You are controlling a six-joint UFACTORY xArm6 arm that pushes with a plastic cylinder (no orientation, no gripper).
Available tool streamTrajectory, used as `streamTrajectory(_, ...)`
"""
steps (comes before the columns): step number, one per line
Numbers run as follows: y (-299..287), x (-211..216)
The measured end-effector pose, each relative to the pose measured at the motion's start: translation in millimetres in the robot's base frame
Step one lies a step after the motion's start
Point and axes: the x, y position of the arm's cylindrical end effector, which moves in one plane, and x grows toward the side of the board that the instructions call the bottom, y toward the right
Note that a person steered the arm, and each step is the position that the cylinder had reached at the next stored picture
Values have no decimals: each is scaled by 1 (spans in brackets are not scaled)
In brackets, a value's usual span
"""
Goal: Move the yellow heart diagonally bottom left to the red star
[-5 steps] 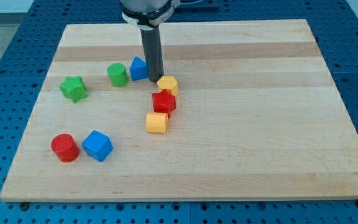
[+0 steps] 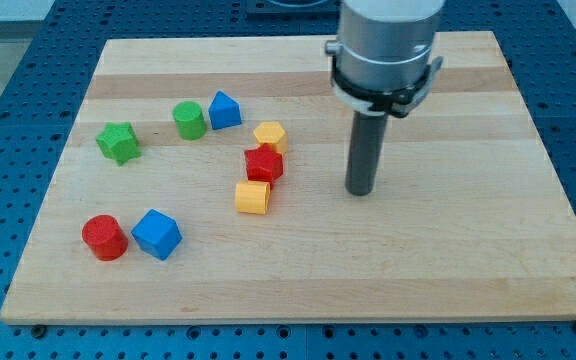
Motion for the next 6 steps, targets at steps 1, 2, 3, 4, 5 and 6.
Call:
streamTrajectory(1,-44,21)
streamTrajectory(2,-91,21)
streamTrajectory(3,-103,19)
streamTrajectory(4,-130,19)
streamTrajectory(5,-156,28)
streamTrajectory(6,-130,88)
